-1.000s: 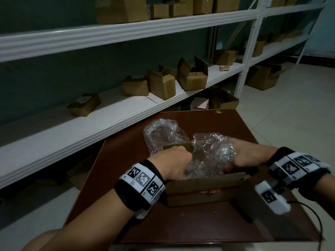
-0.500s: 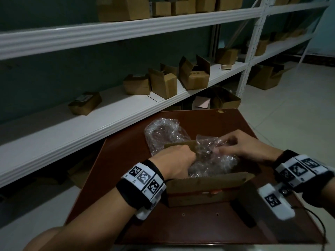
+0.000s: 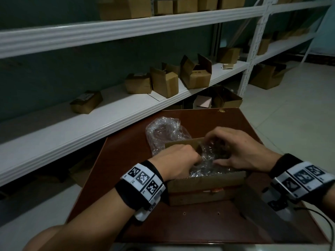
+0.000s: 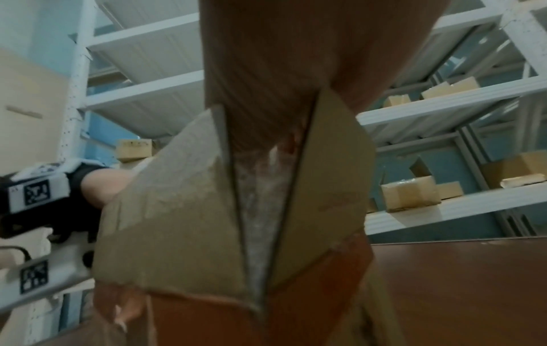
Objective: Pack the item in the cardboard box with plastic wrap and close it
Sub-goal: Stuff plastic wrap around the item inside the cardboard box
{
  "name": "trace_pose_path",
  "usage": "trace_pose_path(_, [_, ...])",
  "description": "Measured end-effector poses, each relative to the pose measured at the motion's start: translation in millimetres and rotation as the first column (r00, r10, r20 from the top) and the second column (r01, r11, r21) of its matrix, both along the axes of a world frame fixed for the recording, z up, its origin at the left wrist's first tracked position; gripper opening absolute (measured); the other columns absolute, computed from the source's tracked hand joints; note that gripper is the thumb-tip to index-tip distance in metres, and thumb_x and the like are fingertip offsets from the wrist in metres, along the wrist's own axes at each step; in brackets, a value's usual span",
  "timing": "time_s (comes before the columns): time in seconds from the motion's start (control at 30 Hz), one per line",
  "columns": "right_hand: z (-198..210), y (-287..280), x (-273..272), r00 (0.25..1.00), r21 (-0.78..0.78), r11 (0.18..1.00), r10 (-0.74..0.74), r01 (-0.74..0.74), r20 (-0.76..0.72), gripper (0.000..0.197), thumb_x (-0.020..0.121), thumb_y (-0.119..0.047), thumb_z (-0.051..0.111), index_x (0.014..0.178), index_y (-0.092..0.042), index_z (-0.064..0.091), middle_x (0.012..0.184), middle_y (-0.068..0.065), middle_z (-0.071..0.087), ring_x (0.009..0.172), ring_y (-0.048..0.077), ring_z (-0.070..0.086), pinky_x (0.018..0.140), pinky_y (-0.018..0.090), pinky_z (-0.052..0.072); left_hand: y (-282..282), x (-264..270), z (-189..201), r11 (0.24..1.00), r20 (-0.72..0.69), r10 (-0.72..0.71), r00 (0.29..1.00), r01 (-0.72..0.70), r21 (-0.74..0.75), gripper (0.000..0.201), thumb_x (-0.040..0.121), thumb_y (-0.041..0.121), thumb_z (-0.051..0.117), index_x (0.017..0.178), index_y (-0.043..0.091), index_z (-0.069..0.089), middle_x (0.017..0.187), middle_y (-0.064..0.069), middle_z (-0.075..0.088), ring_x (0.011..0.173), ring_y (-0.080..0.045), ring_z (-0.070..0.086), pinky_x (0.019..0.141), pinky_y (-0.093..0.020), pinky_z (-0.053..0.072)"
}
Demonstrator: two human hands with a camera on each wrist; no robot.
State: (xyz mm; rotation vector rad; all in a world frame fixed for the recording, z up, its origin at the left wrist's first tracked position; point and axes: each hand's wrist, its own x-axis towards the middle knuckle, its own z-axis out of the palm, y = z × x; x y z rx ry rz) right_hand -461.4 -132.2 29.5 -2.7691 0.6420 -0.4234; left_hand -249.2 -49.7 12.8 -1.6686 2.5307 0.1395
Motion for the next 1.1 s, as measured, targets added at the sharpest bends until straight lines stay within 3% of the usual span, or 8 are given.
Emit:
trace_pose_path(0.1, [6,5,4,0.994,-0.029,0.999,0.049,-0.046,0.099,0.043,0.069,-0.029,0.086,0.101,-0.03,0.057,0.113,-0.013,0.05,0.106,0.01,0.05,0.085,0.021,0.046,-1,-1,0,1.0,0.009,-0.011,1.0,0.011,0.023,0.027,0.087,0.038,0.071,0.103,0.016,0.07,0.093,-0.003,0.064,0.079,-0.026,0.063,0.071,-0.039,0.058])
trace_pose_path(0.2, [11,9,7,0.991,0.04,0.991,0.128,-0.13,0.044,0.027,0.073,-0.018,0.085,0.085,-0.026,0.063,0.092,-0.016,0.059,0.087,0.003,0.058,0.072,0.014,0.044,0,-2,2,1.0,0.012,-0.012,1.0,0.012,0.023,0.03,0.09,0.038,0.069,0.106,0.014,0.072,0.098,-0.005,0.065,0.082,-0.026,0.064,0.071,-0.036,0.056])
trace_pose_path(0.37, [15,11,9,0.954,0.046,0.997,0.066,-0.055,-0.292,0.046,0.075,-0.042,0.082,0.118,-0.037,0.066,0.109,-0.02,0.068,0.097,-0.007,0.062,0.084,0.013,0.053,-2,-2,-1,0.999,0.036,0.026,0.999,-0.027,0.036,0.02,0.087,0.03,0.07,0.102,0.017,0.071,0.094,-0.003,0.062,0.076,-0.024,0.063,0.066,-0.037,0.058])
trace_pose_path(0.6, [-4,-9,15,0.796,0.05,0.982,-0.116,0.18,-0.595,0.042,0.078,-0.035,0.072,0.118,-0.038,0.06,0.117,-0.008,0.06,0.101,0.011,0.062,0.085,0.027,0.057,-6,-11,1,0.997,0.144,0.051,0.988,-0.059,0.055,0.009,0.089,0.014,0.066,0.097,0.012,0.07,0.093,-0.006,0.064,0.077,-0.025,0.063,0.071,-0.041,0.062])
trace_pose_path(0.73, [-8,-8,25,0.704,0.006,0.983,-0.126,0.181,-0.699,0.031,0.089,-0.02,0.067,0.119,-0.019,0.06,0.109,-0.004,0.052,0.092,0.013,0.053,0.06,0.01,0.037,-5,-13,-1,0.996,0.155,0.052,0.987,-0.063,0.068,0.009,0.092,0.016,0.066,0.098,0.011,0.07,0.094,-0.006,0.063,0.077,-0.024,0.062,0.071,-0.039,0.061])
trace_pose_path(0.8, [-11,-6,30,0.691,-0.004,0.991,-0.098,0.136,-0.716,0.026,0.093,-0.019,0.062,0.119,-0.014,0.063,0.111,0.0,0.06,0.096,0.017,0.058,0.059,0.01,0.037,-4,-12,-1,0.996,0.149,0.05,0.988,-0.06,0.068,0.009,0.092,0.017,0.065,0.098,0.012,0.069,0.094,-0.005,0.063,0.077,-0.024,0.061,0.069,-0.038,0.059])
trace_pose_path(0.9, [-19,-4,35,0.724,0.014,0.996,-0.054,0.088,-0.688,0.018,0.097,-0.019,0.057,0.113,-0.015,0.065,0.102,-0.005,0.062,0.086,0.012,0.057,0.073,0.018,0.044,-2,-12,-1,0.996,0.16,0.049,0.986,-0.061,0.072,0.012,0.094,0.023,0.064,0.101,0.014,0.069,0.098,-0.005,0.063,0.078,-0.024,0.06,0.07,-0.037,0.057])
trace_pose_path(1.1, [-19,-4,33,0.76,0.048,0.995,-0.035,0.087,-0.649,0.011,0.099,-0.016,0.052,0.097,-0.024,0.059,0.087,-0.011,0.055,0.073,0.005,0.054,0.065,0.013,0.04,-1,-4,8,0.986,0.063,0.075,0.995,-0.083,0.142,0.028,0.09,0.03,0.074,0.113,0.016,0.066,0.107,-0.003,0.064,0.091,-0.022,0.063,0.073,-0.036,0.055])
